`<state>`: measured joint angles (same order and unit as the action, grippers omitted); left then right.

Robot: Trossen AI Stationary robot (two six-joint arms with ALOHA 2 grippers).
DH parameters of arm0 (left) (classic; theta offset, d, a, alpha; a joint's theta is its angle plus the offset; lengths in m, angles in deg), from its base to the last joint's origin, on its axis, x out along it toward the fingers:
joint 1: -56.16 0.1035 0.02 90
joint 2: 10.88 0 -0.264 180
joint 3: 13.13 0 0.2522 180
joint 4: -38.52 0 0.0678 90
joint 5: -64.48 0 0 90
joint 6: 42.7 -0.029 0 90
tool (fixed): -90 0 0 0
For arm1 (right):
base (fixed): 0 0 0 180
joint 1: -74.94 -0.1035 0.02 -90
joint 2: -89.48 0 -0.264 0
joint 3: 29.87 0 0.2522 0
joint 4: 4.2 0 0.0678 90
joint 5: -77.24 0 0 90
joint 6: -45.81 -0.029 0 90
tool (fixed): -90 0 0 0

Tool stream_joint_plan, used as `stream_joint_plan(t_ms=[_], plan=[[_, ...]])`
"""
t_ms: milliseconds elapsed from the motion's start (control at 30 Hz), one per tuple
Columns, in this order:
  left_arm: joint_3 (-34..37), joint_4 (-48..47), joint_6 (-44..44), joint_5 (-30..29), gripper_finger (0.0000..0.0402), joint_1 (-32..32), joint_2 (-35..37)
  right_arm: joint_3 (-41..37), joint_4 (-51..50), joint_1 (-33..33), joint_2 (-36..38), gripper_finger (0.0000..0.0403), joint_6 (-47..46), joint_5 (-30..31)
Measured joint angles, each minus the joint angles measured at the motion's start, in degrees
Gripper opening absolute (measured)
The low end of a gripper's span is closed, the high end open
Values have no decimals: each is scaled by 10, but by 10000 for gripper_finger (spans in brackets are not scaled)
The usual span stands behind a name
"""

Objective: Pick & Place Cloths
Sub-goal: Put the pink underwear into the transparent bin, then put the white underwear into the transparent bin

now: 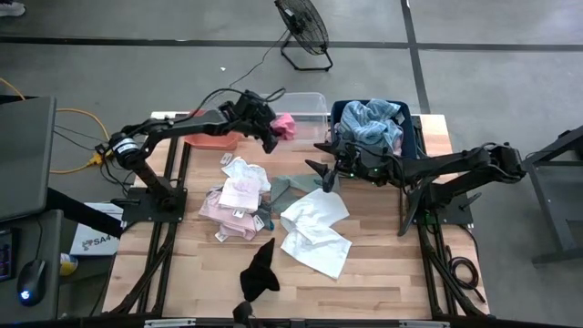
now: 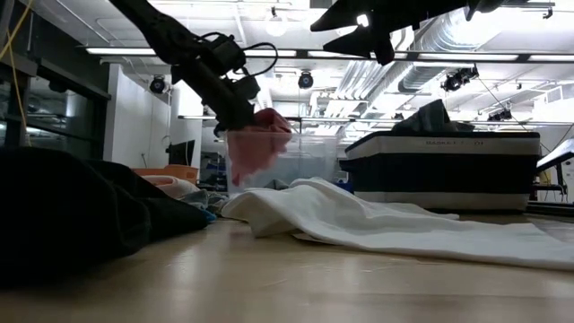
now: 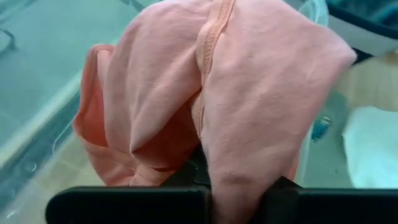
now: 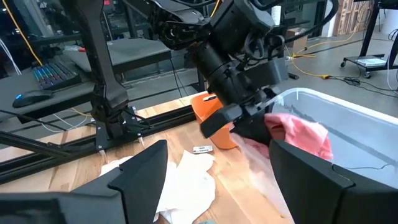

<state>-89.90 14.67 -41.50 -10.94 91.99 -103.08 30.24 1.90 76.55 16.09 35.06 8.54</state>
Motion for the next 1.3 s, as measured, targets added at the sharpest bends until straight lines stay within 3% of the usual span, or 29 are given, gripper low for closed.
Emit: stream_joint_plan(t_ms=[167, 500, 633, 967, 1100, 1300], plan=[[0, -11, 8, 9, 8, -23, 0, 0, 0, 0, 0, 274, 0, 0], [0, -4, 2, -94, 24, -21, 0, 0, -7, 0, 0, 268, 0, 0], [0, -3, -12, -104, 87, -21, 0, 0, -21, 0, 0, 268, -14, 0], [-65, -46, -30, -78, 308, -21, 4, 0, -31, 0, 0, 268, -17, 0], [-108, -117, -59, -77, 342, -21, 16, 0, -43, 0, 0, 267, -16, -4], [-123, -205, -88, -73, 346, -21, 67, 0, -96, -8, 0, 266, -15, -15]])
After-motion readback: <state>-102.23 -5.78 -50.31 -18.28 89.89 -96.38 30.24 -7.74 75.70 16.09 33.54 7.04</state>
